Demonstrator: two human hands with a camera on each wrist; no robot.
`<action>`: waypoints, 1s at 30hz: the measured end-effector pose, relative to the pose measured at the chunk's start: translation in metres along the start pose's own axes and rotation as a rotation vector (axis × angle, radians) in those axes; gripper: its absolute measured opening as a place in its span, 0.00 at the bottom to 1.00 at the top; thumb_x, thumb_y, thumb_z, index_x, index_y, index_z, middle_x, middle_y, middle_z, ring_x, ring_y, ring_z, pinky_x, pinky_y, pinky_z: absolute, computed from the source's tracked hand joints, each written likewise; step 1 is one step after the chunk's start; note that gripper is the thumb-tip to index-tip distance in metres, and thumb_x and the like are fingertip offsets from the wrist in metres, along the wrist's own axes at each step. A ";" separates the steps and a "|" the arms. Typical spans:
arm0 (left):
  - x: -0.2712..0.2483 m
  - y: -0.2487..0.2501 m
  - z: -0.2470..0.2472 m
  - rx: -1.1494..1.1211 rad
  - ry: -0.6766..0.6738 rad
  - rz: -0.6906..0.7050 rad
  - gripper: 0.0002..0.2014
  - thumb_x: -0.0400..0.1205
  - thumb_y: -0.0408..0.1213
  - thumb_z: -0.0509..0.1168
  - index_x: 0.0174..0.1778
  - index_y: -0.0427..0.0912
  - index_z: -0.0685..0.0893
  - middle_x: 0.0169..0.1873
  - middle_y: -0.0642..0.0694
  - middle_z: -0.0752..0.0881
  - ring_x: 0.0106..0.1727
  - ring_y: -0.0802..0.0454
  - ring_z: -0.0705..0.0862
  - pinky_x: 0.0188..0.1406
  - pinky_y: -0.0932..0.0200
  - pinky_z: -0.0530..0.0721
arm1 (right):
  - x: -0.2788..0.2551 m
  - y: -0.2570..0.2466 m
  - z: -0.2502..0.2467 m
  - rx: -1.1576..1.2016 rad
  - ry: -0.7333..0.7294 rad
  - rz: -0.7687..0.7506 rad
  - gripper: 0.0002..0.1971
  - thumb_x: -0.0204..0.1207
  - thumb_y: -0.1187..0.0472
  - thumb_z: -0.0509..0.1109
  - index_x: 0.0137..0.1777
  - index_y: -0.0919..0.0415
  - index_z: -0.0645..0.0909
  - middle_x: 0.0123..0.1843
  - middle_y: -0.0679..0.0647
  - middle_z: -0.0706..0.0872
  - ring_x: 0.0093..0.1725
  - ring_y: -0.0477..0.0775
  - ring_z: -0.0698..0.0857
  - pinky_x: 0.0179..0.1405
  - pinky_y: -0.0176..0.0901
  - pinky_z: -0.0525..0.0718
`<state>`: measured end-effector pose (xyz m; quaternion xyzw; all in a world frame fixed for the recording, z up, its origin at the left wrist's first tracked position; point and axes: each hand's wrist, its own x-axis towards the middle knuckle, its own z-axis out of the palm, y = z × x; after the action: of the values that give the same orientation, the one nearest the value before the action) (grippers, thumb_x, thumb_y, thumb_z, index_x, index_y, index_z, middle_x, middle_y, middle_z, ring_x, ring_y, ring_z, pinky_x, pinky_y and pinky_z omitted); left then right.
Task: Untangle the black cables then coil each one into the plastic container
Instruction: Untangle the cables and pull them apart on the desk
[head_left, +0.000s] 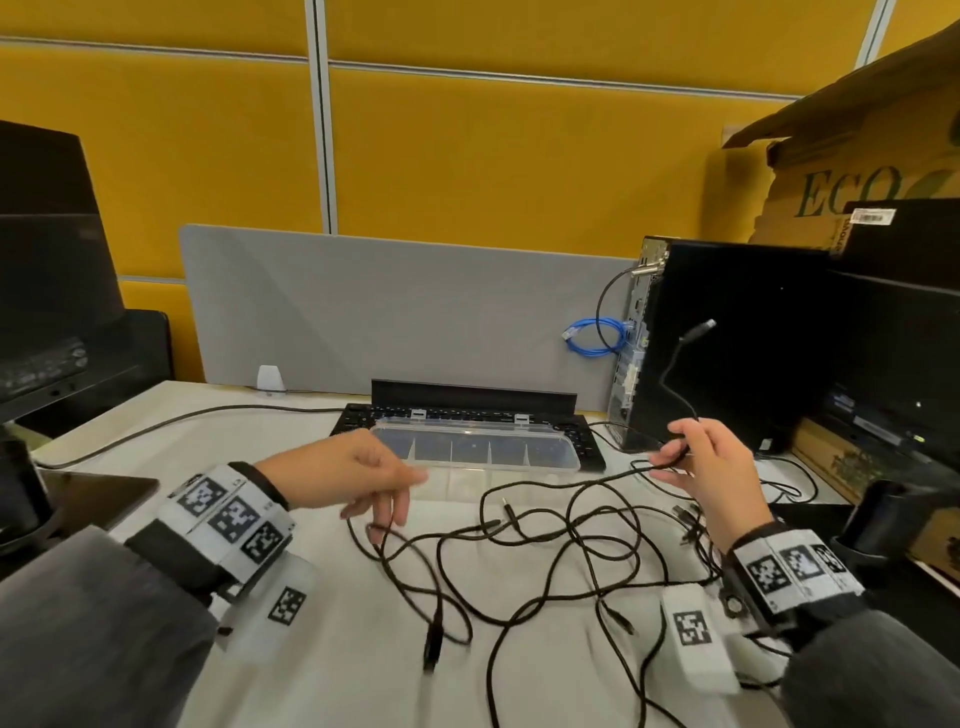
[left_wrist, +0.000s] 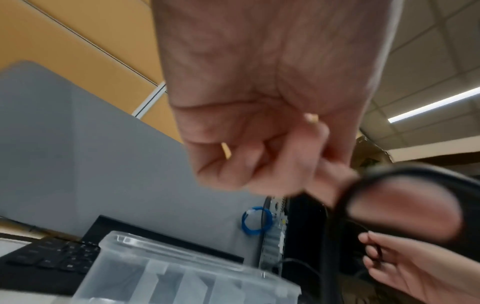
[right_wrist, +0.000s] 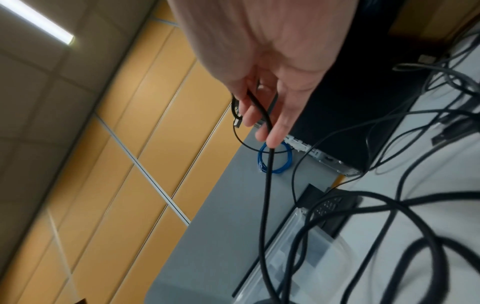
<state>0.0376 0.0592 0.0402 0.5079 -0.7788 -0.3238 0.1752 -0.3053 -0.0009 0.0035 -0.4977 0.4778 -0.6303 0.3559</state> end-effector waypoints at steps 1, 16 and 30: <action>0.003 0.000 0.004 0.125 -0.025 0.000 0.13 0.81 0.51 0.62 0.38 0.49 0.87 0.33 0.53 0.90 0.28 0.59 0.79 0.33 0.69 0.76 | -0.001 0.000 0.001 0.022 0.008 0.009 0.08 0.83 0.63 0.58 0.47 0.58 0.78 0.34 0.58 0.80 0.41 0.59 0.85 0.34 0.42 0.88; 0.050 0.046 0.033 -0.069 0.320 0.074 0.15 0.86 0.43 0.56 0.46 0.43 0.88 0.20 0.54 0.66 0.15 0.61 0.65 0.16 0.71 0.61 | 0.003 0.000 -0.002 -0.344 0.019 -0.071 0.13 0.77 0.69 0.66 0.52 0.54 0.67 0.45 0.60 0.73 0.36 0.54 0.79 0.29 0.45 0.84; 0.033 0.064 0.014 -0.607 0.420 0.283 0.15 0.85 0.43 0.55 0.51 0.44 0.87 0.20 0.52 0.61 0.21 0.57 0.59 0.20 0.70 0.64 | -0.048 -0.013 0.070 -0.871 -0.536 -0.338 0.19 0.75 0.40 0.65 0.64 0.41 0.70 0.56 0.41 0.81 0.55 0.42 0.75 0.57 0.41 0.77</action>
<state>-0.0282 0.0514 0.0725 0.3760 -0.6571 -0.4008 0.5159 -0.2255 0.0297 0.0056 -0.8127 0.5006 -0.2732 0.1194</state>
